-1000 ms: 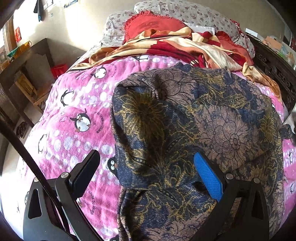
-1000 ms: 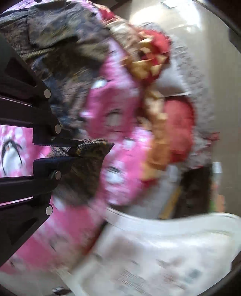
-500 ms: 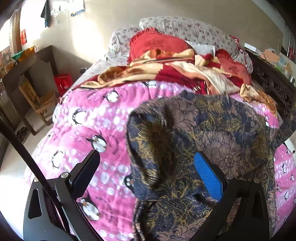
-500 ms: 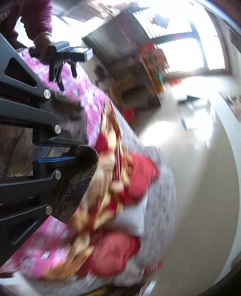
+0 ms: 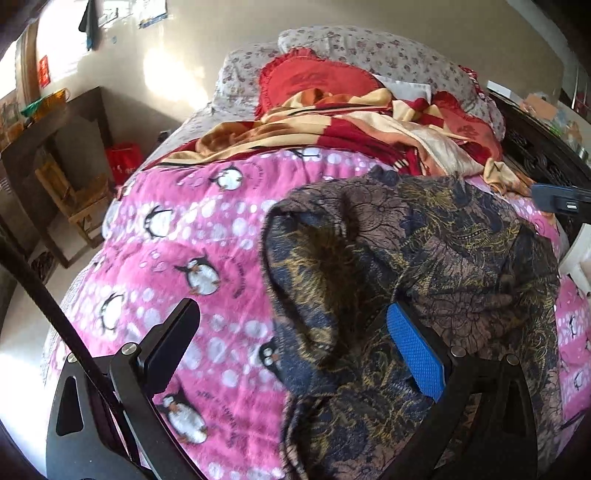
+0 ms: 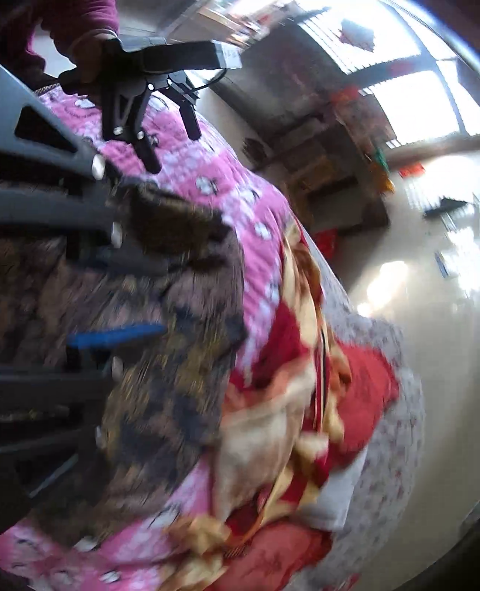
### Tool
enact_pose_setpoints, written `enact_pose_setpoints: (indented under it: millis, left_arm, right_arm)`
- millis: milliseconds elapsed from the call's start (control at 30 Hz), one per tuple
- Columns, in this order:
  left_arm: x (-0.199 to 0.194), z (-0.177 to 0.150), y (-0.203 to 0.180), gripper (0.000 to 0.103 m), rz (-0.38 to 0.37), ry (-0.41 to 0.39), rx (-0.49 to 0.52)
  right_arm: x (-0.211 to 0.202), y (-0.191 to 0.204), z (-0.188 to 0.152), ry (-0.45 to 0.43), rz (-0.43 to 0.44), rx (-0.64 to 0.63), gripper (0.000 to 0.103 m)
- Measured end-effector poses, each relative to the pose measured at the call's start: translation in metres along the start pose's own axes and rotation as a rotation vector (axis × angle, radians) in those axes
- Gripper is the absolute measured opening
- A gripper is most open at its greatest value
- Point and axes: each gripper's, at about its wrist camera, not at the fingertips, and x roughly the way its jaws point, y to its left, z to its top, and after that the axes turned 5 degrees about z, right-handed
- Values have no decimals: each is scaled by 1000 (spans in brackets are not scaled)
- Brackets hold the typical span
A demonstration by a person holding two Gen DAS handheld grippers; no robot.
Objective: Fold small clothes
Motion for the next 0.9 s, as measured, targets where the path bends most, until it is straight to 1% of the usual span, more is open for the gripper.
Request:
enact_pose_setpoints:
  millis: [33, 67, 133, 167, 267, 400, 467, 500, 533, 567, 600, 633, 667, 700, 733, 800, 833, 867, 900]
  left_arm:
    - [4, 1, -4, 102, -15, 6, -1]
    - [7, 2, -7, 102, -33, 10, -4]
    - [19, 5, -19, 102, -65, 13, -11]
    - [25, 7, -26, 102, -71, 15, -13]
    - [42, 13, -46, 102, -100, 29, -7]
    - [70, 21, -80, 101, -101, 54, 48]
    - [80, 22, -96, 91, -88, 72, 102]
    - [87, 22, -106, 79, -86, 98, 139]
    - [91, 21, -111, 61, -100, 120, 152]
    - [94, 21, -115, 51, -127, 148, 156]
    - [94, 23, -117, 33, -167, 175, 142]
    - [93, 27, -117, 25, -190, 190, 127]
    - [89, 31, -117, 23, -208, 196, 115]
    - [82, 38, -114, 22, -234, 183, 101]
    - [72, 45, -110, 19, -253, 159, 85]
    - [55, 60, -95, 18, -271, 118, 46]
    - [49, 66, -88, 18, -271, 113, 24]
    - [45, 72, -80, 18, -271, 112, 0]
    - [41, 76, -71, 18, -275, 111, -23]
  right_arm:
    - [-12, -13, -7, -25, -30, 23, 47]
    - [-22, -24, -16, -42, -57, 47, 47]
    - [-40, -48, -42, -31, -80, 92, 47]
    - [-44, -55, -47, -21, -96, 108, 47]
    - [-56, -83, -85, 6, -164, 173, 47]
    - [-69, -122, -132, 23, -200, 298, 47]
    - [-69, -134, -146, 25, -220, 335, 47]
    - [-67, -138, -150, 29, -234, 347, 47]
    - [-65, -142, -155, 36, -250, 355, 47]
    - [-61, -146, -159, 42, -258, 360, 47]
    - [-59, -150, -162, 46, -259, 364, 47]
    - [-57, -152, -164, 47, -259, 368, 47]
    - [-54, -153, -165, 44, -266, 370, 47]
    - [-52, -154, -164, 39, -282, 366, 47]
    - [-51, -154, -163, 34, -307, 359, 47]
    - [-49, -155, -159, 37, -389, 334, 47]
    - [-48, -156, -157, 41, -434, 319, 47]
    - [-47, -157, -155, 39, -457, 304, 47]
    - [-45, -158, -153, 35, -450, 293, 47]
